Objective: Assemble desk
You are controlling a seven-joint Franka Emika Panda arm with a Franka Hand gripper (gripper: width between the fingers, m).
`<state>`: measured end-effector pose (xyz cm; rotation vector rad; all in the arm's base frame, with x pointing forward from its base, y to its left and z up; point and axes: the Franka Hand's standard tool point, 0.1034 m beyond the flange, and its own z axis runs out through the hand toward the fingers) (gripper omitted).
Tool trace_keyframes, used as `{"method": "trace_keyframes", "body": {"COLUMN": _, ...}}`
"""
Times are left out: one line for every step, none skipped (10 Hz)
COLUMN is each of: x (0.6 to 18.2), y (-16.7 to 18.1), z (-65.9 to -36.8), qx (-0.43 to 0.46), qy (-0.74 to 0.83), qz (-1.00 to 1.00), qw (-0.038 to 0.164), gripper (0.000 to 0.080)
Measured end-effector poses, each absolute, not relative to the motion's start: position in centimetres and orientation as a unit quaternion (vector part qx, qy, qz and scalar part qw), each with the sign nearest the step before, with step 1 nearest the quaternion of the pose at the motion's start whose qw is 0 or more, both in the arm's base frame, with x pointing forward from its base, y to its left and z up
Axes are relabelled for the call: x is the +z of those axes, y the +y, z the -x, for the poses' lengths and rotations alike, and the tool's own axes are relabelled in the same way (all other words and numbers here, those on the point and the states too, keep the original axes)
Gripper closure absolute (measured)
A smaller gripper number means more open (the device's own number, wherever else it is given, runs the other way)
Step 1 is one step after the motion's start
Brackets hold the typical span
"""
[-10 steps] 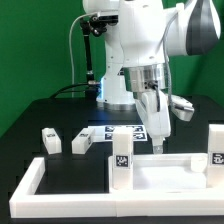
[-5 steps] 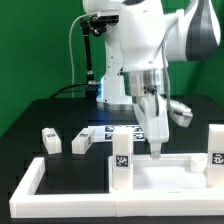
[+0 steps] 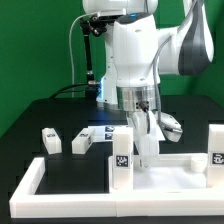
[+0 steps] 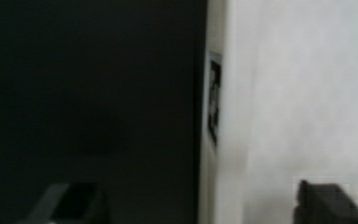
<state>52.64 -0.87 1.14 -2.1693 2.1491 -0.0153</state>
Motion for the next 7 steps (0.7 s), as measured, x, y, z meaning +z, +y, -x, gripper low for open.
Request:
{"method": "trace_keyframes", "body": {"x": 1.14, "y": -0.87, "z": -52.64, "qx": -0.005, "qy": 0.703, "qz": 0.710, "qw": 0.044, "gripper": 0.0423}}
{"method": "trace_keyframes", "body": {"x": 1.14, "y": -0.87, "z": -52.64, "qx": -0.005, "qy": 0.703, "qz": 0.710, "qw": 0.044, "gripper": 0.0557}}
{"method": "trace_keyframes", "body": {"x": 1.14, "y": -0.87, "z": -52.64, "qx": -0.005, "qy": 0.703, "qz": 0.710, "qw": 0.044, "gripper": 0.0729}}
{"method": "trace_keyframes", "body": {"x": 1.15, "y": -1.05, "z": -52.64, "qx": -0.006, "qy": 0.704, "qz": 0.708, "qw": 0.044, "gripper": 0.0729}}
{"method": "trace_keyframes", "body": {"x": 1.15, "y": -1.09, "z": -52.64, "qx": -0.006, "qy": 0.705, "qz": 0.708, "qw": 0.043, "gripper": 0.0741}}
{"method": "trace_keyframes", "body": {"x": 1.15, "y": -1.10, "z": -52.64, "qx": -0.006, "qy": 0.705, "qz": 0.708, "qw": 0.043, "gripper": 0.0741}}
{"method": "trace_keyframes", "body": {"x": 1.15, "y": -1.10, "z": -52.64, "qx": -0.006, "qy": 0.705, "qz": 0.708, "qw": 0.043, "gripper": 0.0741}}
